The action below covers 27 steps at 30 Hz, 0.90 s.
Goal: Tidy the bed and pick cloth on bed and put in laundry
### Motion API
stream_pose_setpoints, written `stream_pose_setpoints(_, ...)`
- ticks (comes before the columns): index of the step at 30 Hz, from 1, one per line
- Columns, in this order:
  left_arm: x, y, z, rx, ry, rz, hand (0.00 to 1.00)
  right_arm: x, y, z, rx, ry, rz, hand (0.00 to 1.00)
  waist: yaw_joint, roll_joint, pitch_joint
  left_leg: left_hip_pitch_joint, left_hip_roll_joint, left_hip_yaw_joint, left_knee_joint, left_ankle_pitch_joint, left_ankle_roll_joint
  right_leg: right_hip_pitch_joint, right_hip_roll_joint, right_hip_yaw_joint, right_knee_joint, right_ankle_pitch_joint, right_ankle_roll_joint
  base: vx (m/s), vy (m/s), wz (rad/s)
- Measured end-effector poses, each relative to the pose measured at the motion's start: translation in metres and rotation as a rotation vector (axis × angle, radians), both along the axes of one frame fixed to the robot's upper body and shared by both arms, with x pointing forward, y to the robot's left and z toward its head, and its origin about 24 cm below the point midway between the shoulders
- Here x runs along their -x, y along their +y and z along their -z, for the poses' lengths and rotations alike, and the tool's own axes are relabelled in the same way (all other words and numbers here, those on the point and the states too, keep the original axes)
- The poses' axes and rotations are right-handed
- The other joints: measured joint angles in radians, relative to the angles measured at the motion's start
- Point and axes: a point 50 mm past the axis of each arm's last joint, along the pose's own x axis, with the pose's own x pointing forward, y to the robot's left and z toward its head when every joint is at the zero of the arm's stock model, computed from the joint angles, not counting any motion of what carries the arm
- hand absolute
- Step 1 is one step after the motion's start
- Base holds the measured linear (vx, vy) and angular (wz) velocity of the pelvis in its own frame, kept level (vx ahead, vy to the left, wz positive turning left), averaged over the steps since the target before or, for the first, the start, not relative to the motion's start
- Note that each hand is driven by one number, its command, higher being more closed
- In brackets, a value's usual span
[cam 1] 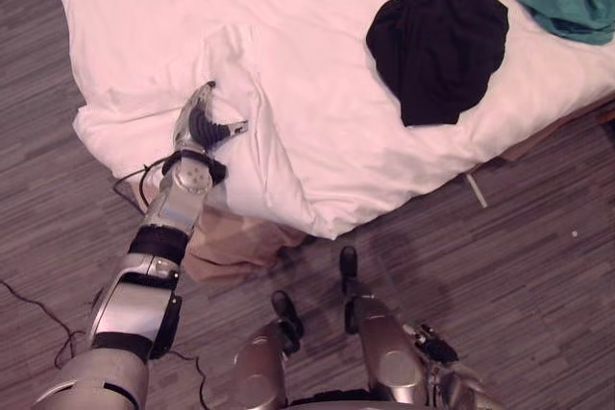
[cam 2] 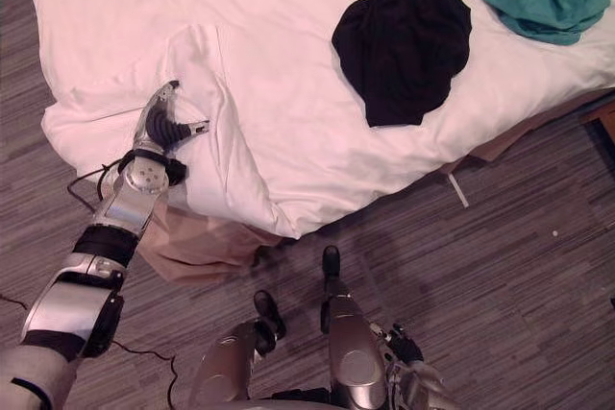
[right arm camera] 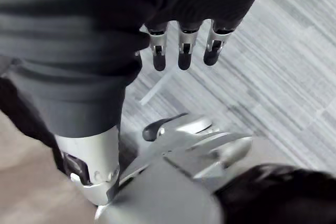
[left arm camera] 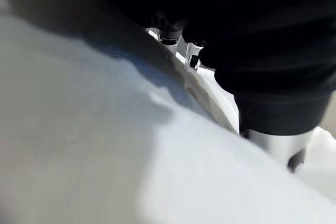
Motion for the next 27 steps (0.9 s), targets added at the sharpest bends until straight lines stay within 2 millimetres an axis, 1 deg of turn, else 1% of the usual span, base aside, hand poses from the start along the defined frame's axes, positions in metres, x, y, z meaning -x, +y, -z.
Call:
stream_pose_setpoints(3, 0.0, -0.001, 0.001, -0.065, 0.036, 0.03, 1.0, -0.01, 0.0, -0.007, 0.028, -0.059, -0.018, 0.0, 0.004, 0.002, 0.0, 0.014, 0.028, 0.072, 0.013, -0.004, 0.0, -0.004, -0.005, 0.0, 0.019, -0.008, -0.001, -0.05, -0.008, 0.02)
stream_pose_setpoints(4, 0.0, 0.0, 0.003, -0.067, 0.043, 0.034, 1.0, -0.012, -0.001, -0.008, 0.036, -0.068, -0.017, 0.0, 0.006, 0.003, 0.0, 0.017, 0.028, 0.076, 0.013, -0.003, 0.0, -0.003, -0.006, 0.001, 0.02, -0.008, -0.001, -0.03, 0.012, -0.1)
stream_pose_setpoints(5, 0.002, 0.001, 0.006, -0.063, 0.052, 0.035, 1.0, -0.015, -0.003, -0.012, 0.05, -0.094, -0.003, 0.0, 0.019, 0.004, 0.0, 0.027, 0.027, 0.083, 0.013, -0.001, -0.004, 0.003, -0.007, 0.007, 0.021, -0.008, -0.001, -0.02, 0.019, -0.11)
stream_pose_setpoints(7, 0.006, 0.005, 0.016, -0.019, 0.072, 0.033, 1.0, -0.019, -0.008, -0.016, 0.065, -0.13, 0.032, 0.0, 0.021, 0.005, 0.0, 0.052, 0.026, 0.086, 0.007, 0.003, 0.001, 0.029, -0.007, 0.007, 0.014, -0.008, -0.001, 0.01, 0.02, -0.07)
stream_pose_setpoints(9, 0.021, 0.018, 0.043, 0.112, 0.119, 0.005, 1.0, -0.022, -0.025, -0.027, 0.123, -0.188, 0.099, 0.0, 0.02, 0.013, -0.006, 0.106, 0.02, 0.082, -0.02, 0.005, -0.002, 0.086, -0.007, 0.0, -0.013, -0.007, 0.0, 0.04, 0.022, 0.0)
stream_pose_setpoints(10, 0.027, 0.023, 0.05, 0.149, 0.124, -0.008, 1.0, -0.024, -0.031, -0.031, 0.145, -0.211, 0.126, 0.0, 0.019, 0.015, -0.007, 0.117, 0.02, 0.081, -0.025, 0.006, -0.003, 0.099, -0.006, -0.001, -0.018, -0.008, 0.001, 0.05, 0.021, 0.02)
stream_pose_setpoints(11, 0.042, 0.036, 0.068, 0.211, 0.145, -0.045, 1.0, -0.028, -0.049, -0.044, 0.197, -0.263, 0.193, 0.0, 0.019, 0.021, -0.017, 0.137, 0.017, 0.08, -0.038, 0.01, -0.008, 0.119, -0.006, -0.005, -0.03, -0.008, 0.004, 0.07, 0.017, 0.06)
stream_pose_setpoints(12, 0.059, 0.047, 0.088, 0.27, 0.175, -0.093, 0.0, -0.029, -0.068, -0.056, 0.25, -0.307, 0.252, 0.0, 0.022, 0.029, -0.035, 0.154, 0.013, 0.075, -0.054, 0.014, -0.014, 0.141, -0.005, -0.01, -0.048, -0.007, 0.007, 0.07, 0.015, 0.09)
stream_pose_setpoints(13, 0.069, 0.054, 0.1, 0.302, 0.194, -0.127, 0.0, -0.029, -0.079, -0.063, 0.283, -0.328, 0.285, 0.0, 0.024, 0.033, -0.051, 0.162, 0.013, 0.071, -0.061, 0.015, -0.016, 0.154, -0.003, -0.015, -0.059, -0.006, 0.007, 0.1, 0.009, 0.19)
stream_pose_setpoints(14, 0.094, 0.066, 0.127, 0.362, 0.251, -0.21, 0.0, -0.027, -0.099, -0.077, 0.344, -0.362, 0.337, 0.0, 0.027, 0.041, -0.089, 0.183, 0.011, 0.062, -0.08, 0.018, -0.02, 0.183, 0.001, -0.028, -0.083, -0.006, 0.008, 0.1, 0.007, 0.17)
stream_pose_setpoints(15, 0.108, 0.072, 0.14, 0.381, 0.281, -0.257, 0.0, -0.026, -0.109, -0.084, 0.375, -0.376, 0.36, 0.0, 0.031, 0.043, -0.108, 0.198, 0.011, 0.06, -0.091, 0.02, -0.023, 0.2, 0.005, -0.032, -0.096, -0.005, 0.009, 0.17, 0.006, 0.12)
stream_pose_setpoints(16, 0.142, 0.083, 0.169, 0.422, 0.352, -0.371, 0.0, -0.024, -0.13, -0.1, 0.449, -0.406, 0.402, 0.0, 0.057, 0.044, -0.153, 0.234, 0.01, 0.058, -0.121, 0.026, -0.032, 0.24, 0.013, -0.035, -0.126, -0.005, 0.01, 0.16, -0.001, 0.12)
stream_pose_setpoints(17, 0.163, 0.089, 0.186, 0.449, 0.398, -0.449, 0.0, -0.024, -0.14, -0.111, 0.496, -0.434, 0.417, 0.0, 0.065, 0.044, -0.182, 0.246, 0.008, 0.045, -0.136, 0.029, -0.036, 0.261, 0.016, -0.047, -0.143, -0.005, 0.01, 0.15, -0.006, 0.18)
stream_pose_setpoints(18, 0.176, 0.092, 0.195, 0.466, 0.426, -0.498, 0.0, -0.026, -0.145, -0.119, 0.527, -0.46, 0.42, 0.0, 0.07, 0.042, -0.197, 0.253, 0.005, 0.033, -0.146, 0.033, -0.038, 0.272, 0.017, -0.056, -0.154, -0.005, 0.01, 0.1, -0.005, 0.37)
stream_pose_setpoints(19, 0.213, 0.1, 0.218, 0.509, 0.494, -0.649, 0.0, -0.032, -0.154, -0.14, 0.589, -0.528, 0.413, 0.0, 0.079, 0.038, -0.231, 0.271, -0.003, 0.01, -0.167, 0.045, -0.041, 0.292, 0.018, -0.072, -0.177, -0.002, 0.013, 0.08, -0.001, 0.37)
stream_pose_setpoints(20, 0.23, 0.104, 0.227, 0.529, 0.522, -0.728, 0.0, -0.037, -0.156, -0.151, 0.617, -0.568, 0.403, 0.0, 0.081, 0.036, -0.24, 0.276, -0.006, 0.003, -0.177, 0.051, -0.042, 0.301, 0.017, -0.082, -0.186, -0.001, 0.014, 0.06, 0.011, 0.36)
stream_pose_setpoints(21, 0.259, 0.111, 0.238, 0.568, 0.556, -0.851, 0.0, -0.048, -0.156, -0.169, 0.652, -0.636, 0.378, 0.0, 0.083, 0.033, -0.247, 0.284, -0.008, -0.007, -0.187, 0.057, -0.042, 0.309, 0.017, -0.088, -0.186, -0.001, 0.014, 0.03, 0.01, 0.21)
stream_pose_setpoints(22, 0.271, 0.114, 0.242, 0.587, 0.568, -0.901, 0.0, -0.053, -0.156, -0.177, 0.662, -0.668, 0.367, 0.0, 0.084, 0.032, -0.249, 0.287, -0.009, -0.01, -0.191, 0.058, -0.042, 0.312, 0.017, -0.09, -0.186, -0.001, 0.014, -0.01, 0.026, 0.16)
stream_pose_setpoints(23, 0.299, 0.117, 0.251, 0.654, 0.579, -1.01, 0.0, -0.065, -0.152, -0.196, 0.679, -0.749, 0.327, 1.0, 0.103, 0.03, -0.257, 0.289, -0.013, -0.017, -0.196, 0.063, -0.04, 0.315, 0.015, -0.095, -0.186, -0.001, 0.014, -0.04, 0.035, 0.12)
stream_pose_setpoints(24, 0.314, 0.116, 0.257, 0.723, 0.574, -1.069, 0.0, -0.074, -0.148, -0.211, 0.688, -0.81, 0.276, 1.0, 0.111, 0.028, -0.257, 0.289, -0.02, -0.026, -0.197, 0.065, -0.037, 0.319, 0.012, -0.102, -0.187, -0.001, 0.014, -0.06, 0.048, 0.16)
stream_pose_setpoints(25, 0.323, 0.113, 0.261, 0.761, 0.57, -1.095, 0.0, -0.081, -0.144, -0.217, 0.695, -0.836, 0.235, 1.0, 0.111, 0.027, -0.258, 0.289, -0.023, -0.033, -0.198, 0.066, -0.034, 0.322, 0.009, -0.108, -0.187, -0.001, 0.015, -0.07, 0.049, 0.3)
stream_pose_setpoints(26, 0.34, 0.102, 0.271, 0.855, 0.58, -1.128, 0.0, -0.099, -0.128, -0.234, 0.706, -0.904, 0.094, 1.0, 0.113, 0.024, -0.259, 0.289, -0.026, -0.052, -0.201, 0.069, -0.03, 0.331, 0.002, -0.12, -0.19, 0.0, 0.016, -0.1, 0.057, 0.29)
stream_pose_setpoints(27, 0.352, 0.092, 0.278, 0.895, 0.611, -1.129, 0.0, -0.114, -0.111, -0.247, 0.704, -0.959, -0.027, 1.0, 0.121, 0.018, -0.265, 0.286, -0.032, -0.06, -0.208, 0.07, -0.029, 0.33, -0.003, -0.125, -0.191, 0.001, 0.018, -0.11, 0.056, 0.25)
